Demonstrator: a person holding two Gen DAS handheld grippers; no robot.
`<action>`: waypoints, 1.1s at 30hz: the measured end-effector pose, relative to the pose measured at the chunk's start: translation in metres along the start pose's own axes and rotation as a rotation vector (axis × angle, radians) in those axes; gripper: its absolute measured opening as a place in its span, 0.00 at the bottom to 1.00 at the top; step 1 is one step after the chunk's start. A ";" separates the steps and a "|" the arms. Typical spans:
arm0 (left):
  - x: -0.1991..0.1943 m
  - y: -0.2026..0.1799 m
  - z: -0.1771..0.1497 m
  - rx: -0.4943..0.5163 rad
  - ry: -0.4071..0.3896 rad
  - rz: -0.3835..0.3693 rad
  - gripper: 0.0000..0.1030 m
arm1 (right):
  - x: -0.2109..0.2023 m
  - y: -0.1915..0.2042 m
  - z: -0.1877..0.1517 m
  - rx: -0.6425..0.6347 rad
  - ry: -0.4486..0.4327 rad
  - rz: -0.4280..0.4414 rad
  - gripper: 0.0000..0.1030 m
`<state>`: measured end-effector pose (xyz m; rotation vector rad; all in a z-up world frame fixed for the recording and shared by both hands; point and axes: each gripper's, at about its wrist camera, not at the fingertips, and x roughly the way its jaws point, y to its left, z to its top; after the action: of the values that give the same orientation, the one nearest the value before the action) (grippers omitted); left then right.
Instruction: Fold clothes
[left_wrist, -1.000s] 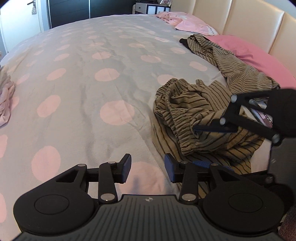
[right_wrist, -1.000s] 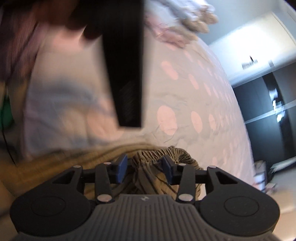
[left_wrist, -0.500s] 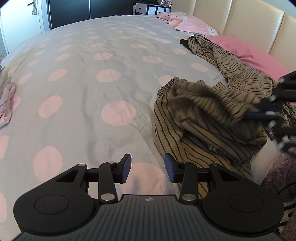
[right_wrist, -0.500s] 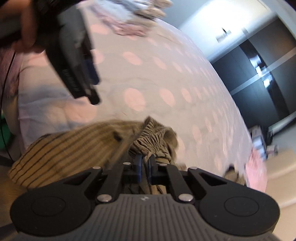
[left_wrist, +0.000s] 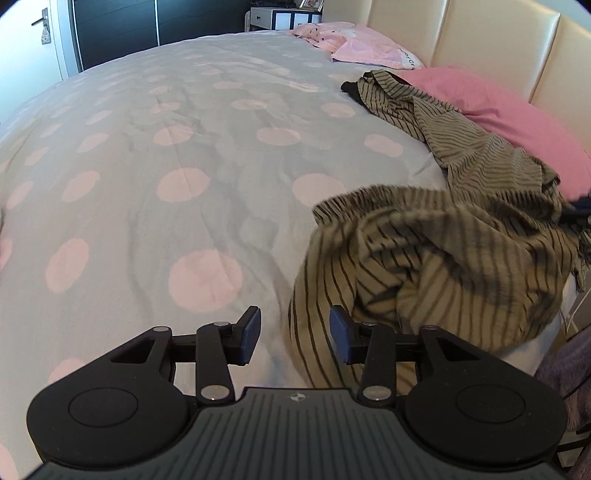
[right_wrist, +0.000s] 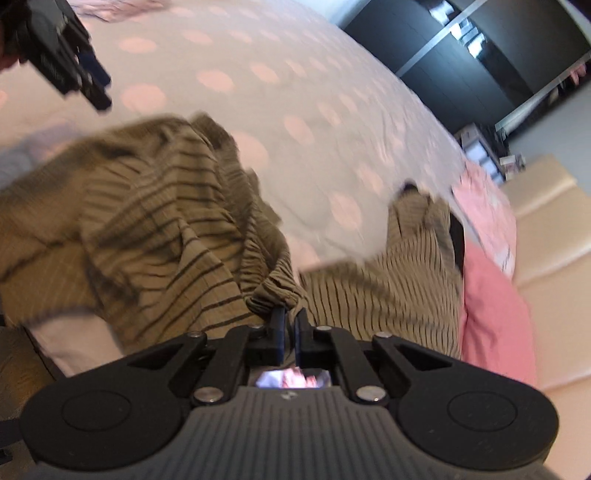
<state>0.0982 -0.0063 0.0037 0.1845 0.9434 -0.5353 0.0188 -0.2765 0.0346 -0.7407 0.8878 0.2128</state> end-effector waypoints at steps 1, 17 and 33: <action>0.005 0.002 0.006 -0.008 0.001 -0.005 0.39 | 0.004 -0.005 -0.006 0.026 0.019 0.006 0.05; 0.110 0.001 0.077 -0.058 0.150 -0.283 0.43 | 0.039 -0.042 -0.041 0.234 0.072 0.116 0.05; 0.004 0.014 0.091 -0.073 -0.122 -0.285 0.07 | 0.004 -0.110 -0.032 0.766 -0.143 0.157 0.05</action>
<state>0.1728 -0.0297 0.0521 -0.0494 0.8734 -0.7650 0.0515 -0.3793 0.0730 0.0559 0.8068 0.0494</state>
